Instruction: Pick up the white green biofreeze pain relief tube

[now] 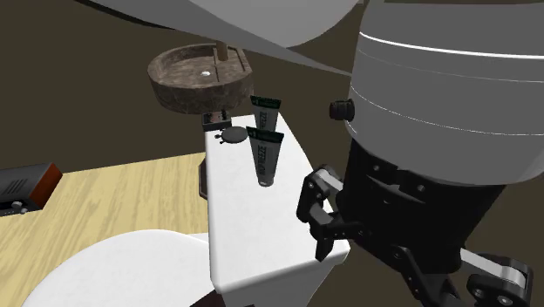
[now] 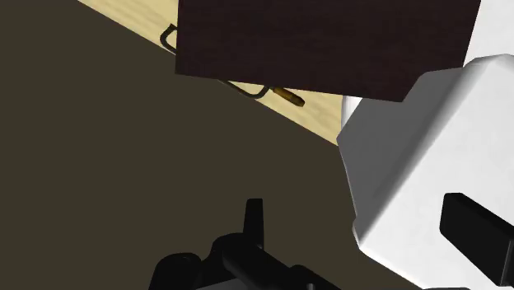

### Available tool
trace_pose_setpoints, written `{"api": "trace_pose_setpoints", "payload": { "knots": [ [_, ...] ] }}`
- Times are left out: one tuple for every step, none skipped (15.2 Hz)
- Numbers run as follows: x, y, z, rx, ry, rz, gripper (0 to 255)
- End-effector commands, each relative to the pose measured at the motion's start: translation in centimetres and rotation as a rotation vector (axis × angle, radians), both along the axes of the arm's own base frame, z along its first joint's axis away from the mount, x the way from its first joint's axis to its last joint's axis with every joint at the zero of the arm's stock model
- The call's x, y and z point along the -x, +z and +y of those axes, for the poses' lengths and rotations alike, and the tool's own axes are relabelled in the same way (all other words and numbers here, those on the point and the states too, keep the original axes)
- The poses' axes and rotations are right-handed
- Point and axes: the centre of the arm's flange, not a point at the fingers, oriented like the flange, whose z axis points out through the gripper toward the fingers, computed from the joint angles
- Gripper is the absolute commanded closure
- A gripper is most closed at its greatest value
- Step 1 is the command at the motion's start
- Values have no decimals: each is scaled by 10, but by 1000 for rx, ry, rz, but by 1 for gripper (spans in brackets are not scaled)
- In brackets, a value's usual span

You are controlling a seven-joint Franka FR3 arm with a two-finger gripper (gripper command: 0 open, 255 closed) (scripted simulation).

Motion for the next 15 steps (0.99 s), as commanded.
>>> {"api": "trace_pose_setpoints", "payload": {
  "knots": [
    [0, 0, 0, 0, 0, 0, 0],
    [2, -2, 12, -7, -33, 6, 0],
    [3, -3, 23, -13, -66, 11, 0],
    [4, -5, 35, -20, -99, 17, 0],
    [4, -6, 46, -26, -132, 23, 0],
    [5, -7, 58, -33, -165, 29, 0],
    [4, -8, 70, -39, -198, 34, 0],
    [4, -10, 81, -46, -231, 40, 0],
    [3, -11, 93, -52, -264, 46, 0],
    [1, -12, 105, -59, -297, 52, 0],
    [0, -12, 116, -65, -330, 57, 0],
    [-2, -13, 128, -72, -363, 63, 0],
    [-5, -14, 139, -78, -396, 69, 0],
    [-8, -15, 151, -85, -429, 74, 0],
    [-11, -16, 162, -91, -462, 80, 0]
  ]
}}
